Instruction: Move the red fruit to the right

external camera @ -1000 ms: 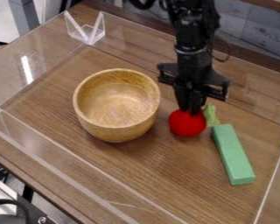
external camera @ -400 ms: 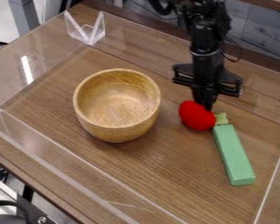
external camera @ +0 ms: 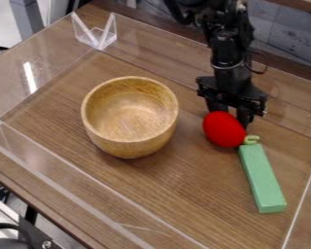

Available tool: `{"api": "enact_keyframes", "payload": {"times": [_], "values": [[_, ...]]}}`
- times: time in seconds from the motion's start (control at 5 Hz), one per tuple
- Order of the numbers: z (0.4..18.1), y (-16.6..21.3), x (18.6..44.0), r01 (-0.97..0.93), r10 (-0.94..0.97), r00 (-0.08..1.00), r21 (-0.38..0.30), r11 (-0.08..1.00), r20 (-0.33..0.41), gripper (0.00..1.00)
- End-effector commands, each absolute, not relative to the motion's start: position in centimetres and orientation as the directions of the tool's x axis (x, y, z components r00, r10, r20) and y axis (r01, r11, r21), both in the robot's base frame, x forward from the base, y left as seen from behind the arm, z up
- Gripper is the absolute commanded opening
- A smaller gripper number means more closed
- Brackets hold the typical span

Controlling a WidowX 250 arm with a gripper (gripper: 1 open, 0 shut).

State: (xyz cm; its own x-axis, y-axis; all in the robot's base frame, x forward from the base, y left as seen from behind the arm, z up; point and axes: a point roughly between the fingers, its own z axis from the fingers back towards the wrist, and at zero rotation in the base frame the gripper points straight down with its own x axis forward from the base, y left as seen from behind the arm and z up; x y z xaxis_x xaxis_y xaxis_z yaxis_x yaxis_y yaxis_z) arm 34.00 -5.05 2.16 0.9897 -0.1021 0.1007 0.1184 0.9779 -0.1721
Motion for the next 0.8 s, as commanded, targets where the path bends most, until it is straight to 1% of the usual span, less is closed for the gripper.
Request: {"api": "enact_keyframes", "payload": {"times": [0.0, 0.2, 0.6], "values": [[3.0, -3.8, 33.6, 0.066, -0.046, 0.992, -0.174, 0.983, 0.117, 0.00], [3.5, -3.0, 32.5, 0.010, 0.011, 0.993, -0.176, 0.984, 0.116, 1.00], [4.6, -5.8, 31.9, 0.013, 0.007, 0.993, -0.171, 0.985, 0.120, 1.00]]}}
